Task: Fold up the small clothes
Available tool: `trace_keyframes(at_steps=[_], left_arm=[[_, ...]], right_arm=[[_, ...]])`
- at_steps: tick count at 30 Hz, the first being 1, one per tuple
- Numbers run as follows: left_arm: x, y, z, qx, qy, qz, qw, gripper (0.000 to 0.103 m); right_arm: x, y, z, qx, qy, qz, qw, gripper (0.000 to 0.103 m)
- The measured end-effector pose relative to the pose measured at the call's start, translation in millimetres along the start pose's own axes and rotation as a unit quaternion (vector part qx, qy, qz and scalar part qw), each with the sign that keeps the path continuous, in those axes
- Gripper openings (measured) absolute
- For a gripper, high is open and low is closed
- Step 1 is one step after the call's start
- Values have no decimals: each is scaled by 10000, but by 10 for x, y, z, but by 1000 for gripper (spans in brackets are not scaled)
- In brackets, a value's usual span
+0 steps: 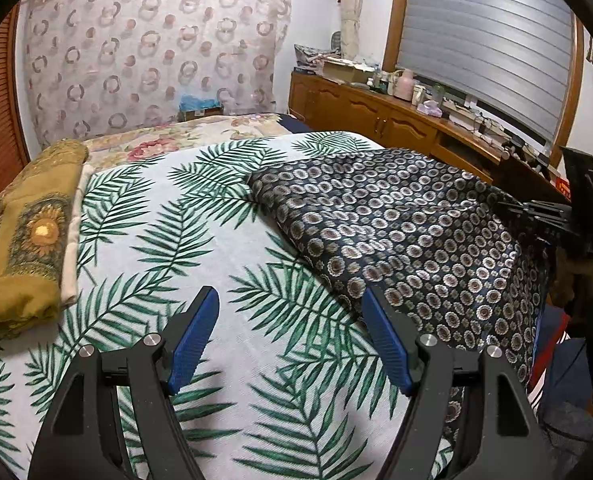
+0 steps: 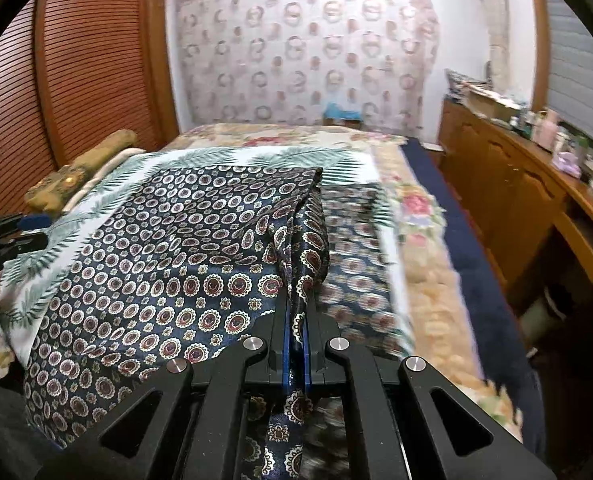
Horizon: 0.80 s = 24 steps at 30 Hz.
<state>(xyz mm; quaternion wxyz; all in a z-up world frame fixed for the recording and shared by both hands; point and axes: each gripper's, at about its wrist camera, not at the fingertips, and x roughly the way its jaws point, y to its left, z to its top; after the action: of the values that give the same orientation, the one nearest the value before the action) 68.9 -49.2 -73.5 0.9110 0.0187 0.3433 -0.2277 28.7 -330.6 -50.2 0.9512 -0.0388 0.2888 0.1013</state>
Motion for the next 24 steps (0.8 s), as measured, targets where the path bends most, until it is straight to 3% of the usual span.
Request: trace_keyframes(at_steps=[5,12,16,20,24], left_arm=[[196,-73,167,202,143,-78,9997,75],[535,-14,381,183,346,-247,9989,75],[758,53,425,78,600,-209,9980,61],[922,85,442,10,749,-229,9969,54],[1015,59,483,-48,834,-372,9958,54]], right_arm=[[45,136,-35,94,167,-391,9991,4],[67,354,28,177,257,-456,9985,4],[81,370,43,189,384,-580,9974,24],[71,255,69,323,408,-626,9967,46],[71,244,80,443,432,-525,9967,51]])
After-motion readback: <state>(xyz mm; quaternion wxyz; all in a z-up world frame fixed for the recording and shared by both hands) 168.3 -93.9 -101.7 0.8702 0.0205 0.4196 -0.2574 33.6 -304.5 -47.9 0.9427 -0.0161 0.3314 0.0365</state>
